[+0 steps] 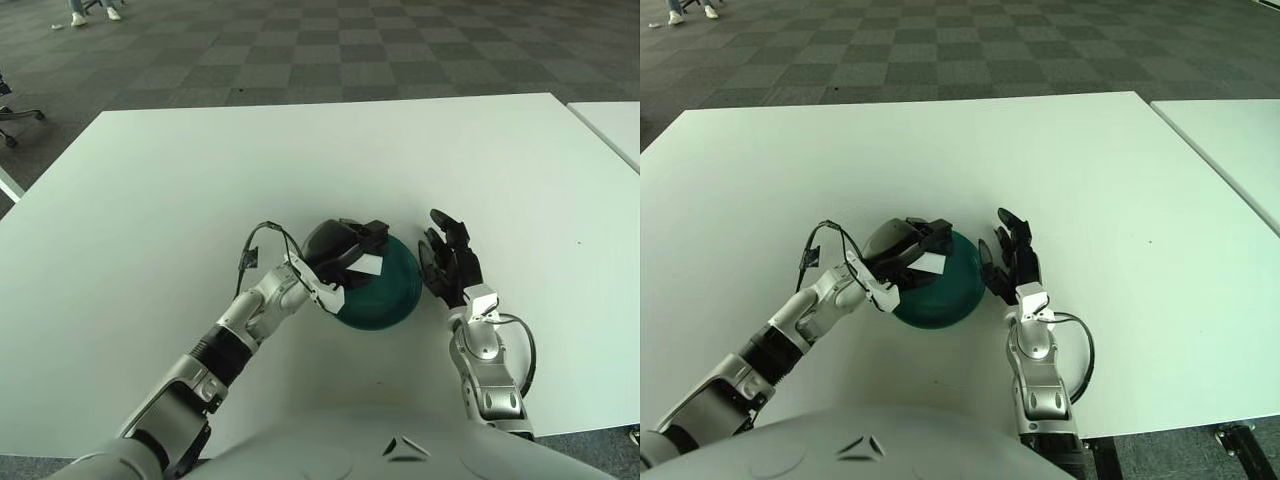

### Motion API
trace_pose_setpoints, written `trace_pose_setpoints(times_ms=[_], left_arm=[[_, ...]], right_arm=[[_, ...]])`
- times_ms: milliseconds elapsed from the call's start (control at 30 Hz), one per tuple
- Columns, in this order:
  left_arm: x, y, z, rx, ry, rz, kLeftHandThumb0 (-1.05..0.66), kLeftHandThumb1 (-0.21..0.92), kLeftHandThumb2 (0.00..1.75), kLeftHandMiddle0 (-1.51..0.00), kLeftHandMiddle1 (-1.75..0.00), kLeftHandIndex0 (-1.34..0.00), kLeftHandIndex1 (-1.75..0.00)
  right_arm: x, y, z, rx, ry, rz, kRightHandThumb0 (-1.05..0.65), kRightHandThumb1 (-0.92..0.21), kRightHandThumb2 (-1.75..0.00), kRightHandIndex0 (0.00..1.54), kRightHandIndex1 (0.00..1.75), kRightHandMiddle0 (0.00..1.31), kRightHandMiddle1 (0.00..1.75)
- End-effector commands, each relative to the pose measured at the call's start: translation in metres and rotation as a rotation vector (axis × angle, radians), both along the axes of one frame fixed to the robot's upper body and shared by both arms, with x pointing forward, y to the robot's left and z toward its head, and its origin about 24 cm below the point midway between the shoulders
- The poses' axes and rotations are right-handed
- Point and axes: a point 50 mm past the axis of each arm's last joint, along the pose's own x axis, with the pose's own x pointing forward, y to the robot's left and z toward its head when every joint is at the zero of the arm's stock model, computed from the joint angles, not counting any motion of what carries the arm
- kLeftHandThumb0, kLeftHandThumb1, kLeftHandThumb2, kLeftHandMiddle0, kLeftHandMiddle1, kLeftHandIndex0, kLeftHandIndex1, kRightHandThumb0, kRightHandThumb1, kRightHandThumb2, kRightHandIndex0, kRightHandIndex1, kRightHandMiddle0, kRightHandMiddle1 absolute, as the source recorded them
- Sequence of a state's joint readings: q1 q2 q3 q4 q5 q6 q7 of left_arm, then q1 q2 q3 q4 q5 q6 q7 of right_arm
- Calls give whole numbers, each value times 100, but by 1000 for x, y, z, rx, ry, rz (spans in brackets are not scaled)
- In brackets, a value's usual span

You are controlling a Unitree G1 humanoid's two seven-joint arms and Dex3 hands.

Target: Put the charger into the plate.

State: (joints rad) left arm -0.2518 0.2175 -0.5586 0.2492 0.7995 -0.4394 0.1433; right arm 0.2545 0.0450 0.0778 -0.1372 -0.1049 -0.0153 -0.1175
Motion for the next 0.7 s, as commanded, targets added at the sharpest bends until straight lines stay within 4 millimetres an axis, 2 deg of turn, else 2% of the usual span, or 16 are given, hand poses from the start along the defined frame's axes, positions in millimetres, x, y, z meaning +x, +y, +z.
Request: trace_pose_setpoints(times_ms=[0,100,167,233,267,300,333,367,433,467,500,533,600,667], left_arm=[[0,5,-2,40,-2,-10,-44,46,113,-101,-175,-51,-173],[-3,9,-1,71,26,-20,-42,57,98,-91,-175,-44,-172],[-4,10,-1,81,39,-23,-64,74,76,-82,-175,-38,-170],[-5,12,-1,126,64,-32,-76,83,65,-72,-175,-33,-168],[-5,13,0,148,73,-38,-87,86,68,-50,-175,-26,-164],[-6,13,1,173,80,-45,-93,88,70,-36,-175,-21,-161],[-7,14,2,187,83,-49,-97,90,72,-24,-173,-17,-159],[-7,14,3,212,81,-57,-99,90,73,-20,-172,-15,-158],[-9,15,5,258,78,-73,-102,91,77,-10,-158,-10,-153],[-9,15,6,278,77,-80,-103,91,80,-7,-135,-7,-145],[-10,15,7,289,78,-83,-104,92,82,-6,-120,-4,-141],[-11,14,8,318,79,-96,-104,92,82,-5,-114,-3,-139],[-13,14,8,349,82,-108,-104,92,85,-8,-79,-1,-114],[-17,12,10,378,83,-122,-105,92,87,-9,-62,-1,-96]], right_arm=[[-4,3,-10,-2,64,4,-65,-92,-60,30,0,0,62],[-4,4,-10,-2,64,4,-65,-92,-60,30,0,0,62],[-4,4,-10,-2,64,3,-65,-92,-60,30,0,0,62],[-4,5,-10,-2,64,3,-65,-92,-60,30,0,0,62],[-4,5,-10,-2,64,4,-65,-92,-60,30,0,0,62],[-4,6,-10,-2,64,4,-65,-92,-60,30,0,0,62],[-4,6,-10,-2,64,4,-65,-92,-60,30,0,0,62],[-4,6,-10,-2,64,4,-65,-92,-60,30,0,0,62],[-4,6,-10,-2,64,4,-65,-92,-60,30,0,0,62],[-4,7,-10,-2,64,4,-65,-92,-60,30,0,0,62],[-4,7,-10,-2,64,4,-65,-92,-60,30,0,0,62],[-4,7,-10,-2,64,3,-65,-92,-60,30,0,0,62],[-4,7,-10,-2,64,3,-65,-92,-60,30,0,0,62],[-4,7,-10,-2,64,3,-65,-92,-60,30,0,0,62]])
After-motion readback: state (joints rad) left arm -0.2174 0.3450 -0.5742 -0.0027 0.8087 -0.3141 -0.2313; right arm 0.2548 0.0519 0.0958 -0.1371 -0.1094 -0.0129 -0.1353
